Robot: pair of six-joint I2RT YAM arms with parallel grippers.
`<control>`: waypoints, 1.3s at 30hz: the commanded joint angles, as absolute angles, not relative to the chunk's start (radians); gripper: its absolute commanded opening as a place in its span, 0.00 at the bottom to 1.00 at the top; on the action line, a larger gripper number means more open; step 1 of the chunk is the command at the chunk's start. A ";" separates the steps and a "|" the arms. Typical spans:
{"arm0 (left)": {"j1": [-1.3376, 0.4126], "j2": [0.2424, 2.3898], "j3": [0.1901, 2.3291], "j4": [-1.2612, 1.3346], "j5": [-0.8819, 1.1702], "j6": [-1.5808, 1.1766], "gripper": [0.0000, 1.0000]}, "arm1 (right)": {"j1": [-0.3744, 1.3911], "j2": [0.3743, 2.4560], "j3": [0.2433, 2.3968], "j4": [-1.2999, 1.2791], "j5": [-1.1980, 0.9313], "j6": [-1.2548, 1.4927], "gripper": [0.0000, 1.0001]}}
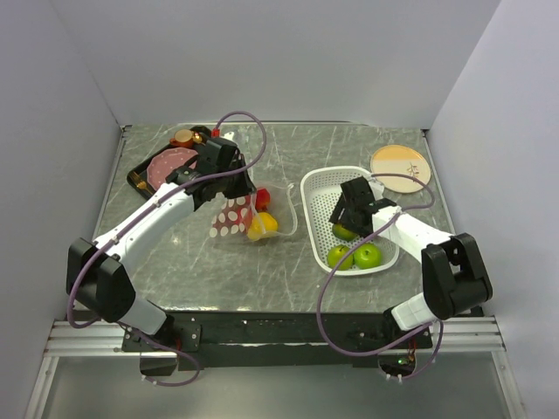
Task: Place the food in the zip-top bag and seal the zipper
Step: Pick up the fake fruit from the bin.
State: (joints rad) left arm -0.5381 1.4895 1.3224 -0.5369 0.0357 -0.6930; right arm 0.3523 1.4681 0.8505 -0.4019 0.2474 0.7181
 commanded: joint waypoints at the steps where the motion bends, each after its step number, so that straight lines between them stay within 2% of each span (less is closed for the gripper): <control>1: -0.540 1.477 1.353 -0.517 0.037 -0.683 0.01 | 0.347 1.427 0.839 -0.357 0.216 0.692 0.83; 5: -0.540 1.476 1.339 -0.505 0.049 -0.690 0.01 | 0.347 1.410 0.831 -0.353 0.170 0.661 0.92; 28: -0.540 1.477 1.347 -0.509 0.045 -0.695 0.01 | 0.359 1.479 0.841 -0.367 0.100 0.609 0.91; 33: -0.540 1.480 1.344 -0.508 0.046 -0.699 0.01 | 0.360 1.488 0.848 -0.370 0.106 0.607 0.85; 34: -0.540 1.480 1.342 -0.511 0.048 -0.699 0.01 | 0.360 1.493 0.853 -0.370 0.107 0.609 0.78; 36: -0.540 1.477 1.338 -0.512 0.046 -0.698 0.01 | 0.360 1.499 0.856 -0.358 0.103 0.612 0.70; 37: -0.540 1.476 1.338 -0.511 0.046 -0.696 0.01 | 0.360 1.502 0.857 -0.354 0.100 0.614 0.60; 39: -0.540 1.474 1.341 -0.514 0.045 -0.695 0.01 | 0.360 1.508 0.873 -0.360 0.097 0.612 0.49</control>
State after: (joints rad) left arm -0.5381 1.4895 1.3224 -0.5358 0.0380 -0.6956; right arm 0.3538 1.4780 0.8421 -0.3592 0.0986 0.6178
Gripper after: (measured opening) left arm 0.018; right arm 0.732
